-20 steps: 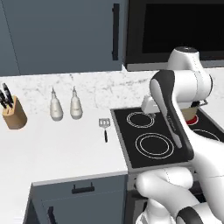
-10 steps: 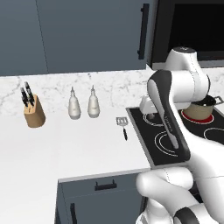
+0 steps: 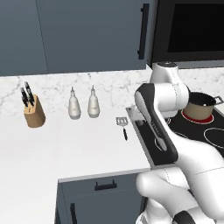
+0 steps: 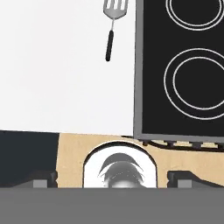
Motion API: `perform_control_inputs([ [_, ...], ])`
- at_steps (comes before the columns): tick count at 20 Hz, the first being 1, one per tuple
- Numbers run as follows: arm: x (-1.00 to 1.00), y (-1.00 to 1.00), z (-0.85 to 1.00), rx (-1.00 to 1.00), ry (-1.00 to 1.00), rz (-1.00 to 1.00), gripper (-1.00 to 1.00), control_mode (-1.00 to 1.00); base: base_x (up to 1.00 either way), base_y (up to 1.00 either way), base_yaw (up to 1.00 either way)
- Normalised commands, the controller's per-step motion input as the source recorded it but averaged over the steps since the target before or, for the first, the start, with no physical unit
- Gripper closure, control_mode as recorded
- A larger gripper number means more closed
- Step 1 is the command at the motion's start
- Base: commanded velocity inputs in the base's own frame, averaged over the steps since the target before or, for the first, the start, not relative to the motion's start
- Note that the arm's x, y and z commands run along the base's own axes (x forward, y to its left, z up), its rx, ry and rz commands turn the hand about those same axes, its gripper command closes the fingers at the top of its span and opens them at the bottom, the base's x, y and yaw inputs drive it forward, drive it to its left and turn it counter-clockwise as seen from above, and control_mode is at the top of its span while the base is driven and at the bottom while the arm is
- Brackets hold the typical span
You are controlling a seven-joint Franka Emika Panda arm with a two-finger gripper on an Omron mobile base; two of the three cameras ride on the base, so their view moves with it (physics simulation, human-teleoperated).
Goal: Put the lemon and mushroom in the pot. Retrieve the spatula and lightly stir the vegetables in the pot.
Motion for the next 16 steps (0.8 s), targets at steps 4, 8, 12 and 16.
perform_control_inputs([
  [4,0.64,0.11,-0.7,0.03,0.02,-0.07,-1.0,-1.0,0.0,0.0,0.0],
  [8,0.66,0.03,-0.68,0.03,0.03,-0.06,-1.0,-1.0,0.0,0.0,0.0],
  [12,0.66,0.07,-0.56,0.0,0.01,-0.07,-1.0,-1.0,0.0,0.0,0.0],
  [16,0.64,0.15,-0.53,0.0,0.0,-0.05,-1.0,-1.0,0.0,0.0,0.0],
])
